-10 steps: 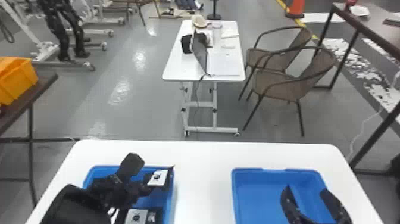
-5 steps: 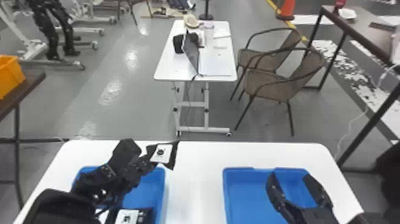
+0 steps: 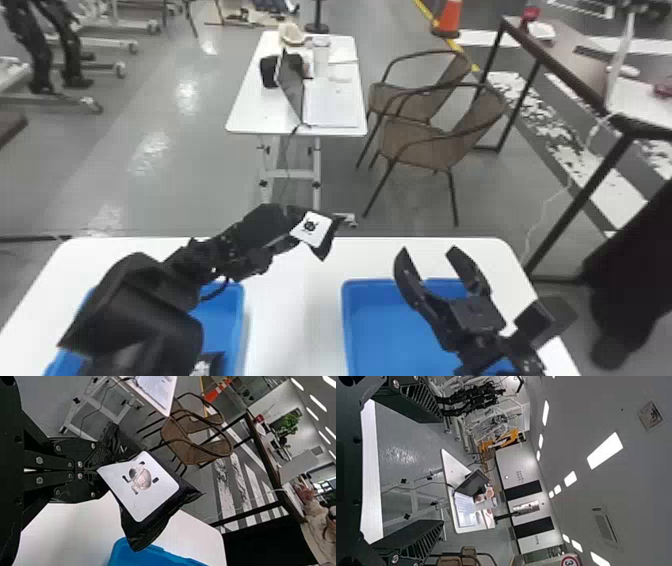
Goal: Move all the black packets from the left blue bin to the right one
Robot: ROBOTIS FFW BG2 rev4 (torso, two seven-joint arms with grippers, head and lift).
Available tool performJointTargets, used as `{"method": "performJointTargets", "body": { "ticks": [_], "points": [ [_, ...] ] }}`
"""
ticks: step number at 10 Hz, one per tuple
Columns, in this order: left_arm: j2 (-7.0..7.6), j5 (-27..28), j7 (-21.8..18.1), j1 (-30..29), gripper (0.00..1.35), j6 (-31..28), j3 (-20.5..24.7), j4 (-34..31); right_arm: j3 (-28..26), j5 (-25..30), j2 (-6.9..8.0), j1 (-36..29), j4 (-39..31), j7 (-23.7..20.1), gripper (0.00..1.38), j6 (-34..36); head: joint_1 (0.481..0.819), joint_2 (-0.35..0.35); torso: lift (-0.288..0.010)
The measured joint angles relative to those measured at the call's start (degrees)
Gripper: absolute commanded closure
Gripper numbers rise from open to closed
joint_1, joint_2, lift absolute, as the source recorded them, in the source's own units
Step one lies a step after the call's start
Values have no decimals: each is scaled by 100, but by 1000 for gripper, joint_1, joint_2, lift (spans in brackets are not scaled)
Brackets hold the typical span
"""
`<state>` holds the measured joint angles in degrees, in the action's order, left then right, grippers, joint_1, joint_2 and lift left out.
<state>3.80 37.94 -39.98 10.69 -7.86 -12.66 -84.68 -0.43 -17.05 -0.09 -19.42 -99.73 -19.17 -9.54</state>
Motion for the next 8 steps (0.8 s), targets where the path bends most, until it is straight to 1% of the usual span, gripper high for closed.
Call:
{"method": "performJointTargets", "body": {
  "ticks": [1, 4, 5, 7, 8],
  "points": [
    [6, -42, 165, 267, 1165, 142, -307, 274, 27, -26, 0, 139, 67, -76, 105, 52, 695, -135, 0],
    [71, -297, 1017, 854, 1165, 594, -1266, 1034, 69, -136, 0, 338, 176, -182, 105, 71, 695, -189, 0],
    [49, -374, 1220, 1000, 1165, 767, -1517, 1282, 73, -166, 0, 376, 188, -199, 105, 90, 695, -197, 0],
    [-86, -505, 1291, 1200, 1165, 1104, -1748, 1656, 176, -276, 0, 498, 271, -210, 105, 101, 695, -227, 0],
    [-100, -621, 1302, 1235, 1165, 1222, -1816, 1692, 241, -339, 0, 557, 335, -210, 107, 101, 695, -231, 0]
  ]
}}
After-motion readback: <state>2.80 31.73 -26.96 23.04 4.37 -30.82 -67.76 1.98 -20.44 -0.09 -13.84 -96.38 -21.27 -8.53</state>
